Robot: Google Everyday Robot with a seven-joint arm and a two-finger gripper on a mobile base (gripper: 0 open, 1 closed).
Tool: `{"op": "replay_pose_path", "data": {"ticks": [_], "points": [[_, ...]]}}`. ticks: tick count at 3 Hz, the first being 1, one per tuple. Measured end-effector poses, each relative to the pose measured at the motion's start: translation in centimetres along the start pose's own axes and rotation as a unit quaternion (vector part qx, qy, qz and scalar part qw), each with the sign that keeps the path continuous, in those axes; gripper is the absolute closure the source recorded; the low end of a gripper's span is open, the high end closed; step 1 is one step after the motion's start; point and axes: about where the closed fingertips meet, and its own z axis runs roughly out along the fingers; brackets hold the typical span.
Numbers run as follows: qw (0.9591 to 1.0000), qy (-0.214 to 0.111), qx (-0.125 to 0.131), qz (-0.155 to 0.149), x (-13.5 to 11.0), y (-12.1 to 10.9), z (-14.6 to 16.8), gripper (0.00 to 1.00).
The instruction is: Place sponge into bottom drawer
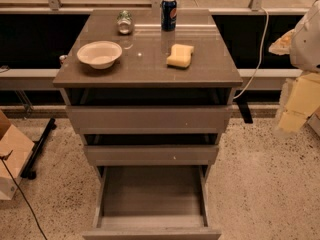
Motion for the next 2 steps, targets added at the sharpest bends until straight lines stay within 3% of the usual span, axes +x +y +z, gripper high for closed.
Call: {"op": "replay_pose_path", "data": {"ticks": [1,2], "points": [[1.0,0.0,0.0,0.0,0.0,0.0,0.0,0.0],[0.9996,-0.028,0.007,-0.002,-1.5,-0.8,0.8,0.0]]}}
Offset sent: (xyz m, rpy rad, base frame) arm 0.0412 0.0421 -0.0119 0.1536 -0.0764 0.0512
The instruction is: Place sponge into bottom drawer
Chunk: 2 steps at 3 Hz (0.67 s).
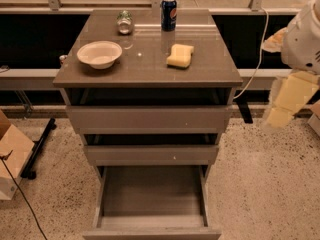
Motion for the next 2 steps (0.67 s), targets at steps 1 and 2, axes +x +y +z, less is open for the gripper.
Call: {"op": "replay_pose_path", "data": {"ticks": [1,2], "points": [[0.998,-0.063,0.006,0.007,-2.9,-2.0,2.9,0.0],[0.9951,-0.097,0.006,0.015,-4.6,-3.4,4.9,0.0]]}}
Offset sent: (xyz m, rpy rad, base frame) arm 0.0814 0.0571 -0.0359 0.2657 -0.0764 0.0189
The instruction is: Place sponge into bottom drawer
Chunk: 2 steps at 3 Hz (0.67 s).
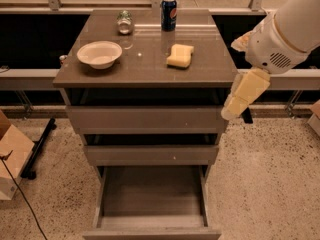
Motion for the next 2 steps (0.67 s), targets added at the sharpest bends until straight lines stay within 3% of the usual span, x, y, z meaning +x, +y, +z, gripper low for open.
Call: {"op": "replay_pose_path", "data": {"ticks": [1,2], "points": [[0.9996,-0.028,-0.008,0.0,-1.42,-2.08,3.56,0.0],[0.9996,-0.028,-0.008,0.0,-1.42,-2.09,3.57,0.0]]}}
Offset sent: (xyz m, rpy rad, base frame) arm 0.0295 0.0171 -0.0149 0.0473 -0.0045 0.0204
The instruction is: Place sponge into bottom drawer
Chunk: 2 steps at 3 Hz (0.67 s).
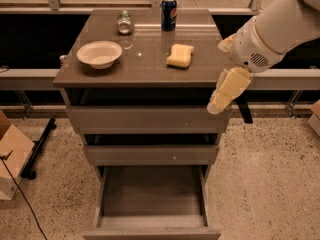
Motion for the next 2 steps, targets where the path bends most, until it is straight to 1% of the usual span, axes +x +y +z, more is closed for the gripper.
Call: {"op": "replay_pose_path", "data": {"ticks": [1,2], "points": [[0.9994,-0.018,0.024,0.019,-0.8,-1.4,1.3,0.0],[0.9958,-0.054,0.058,0.046,-2.3,-4.8,3.6,0.0]]}}
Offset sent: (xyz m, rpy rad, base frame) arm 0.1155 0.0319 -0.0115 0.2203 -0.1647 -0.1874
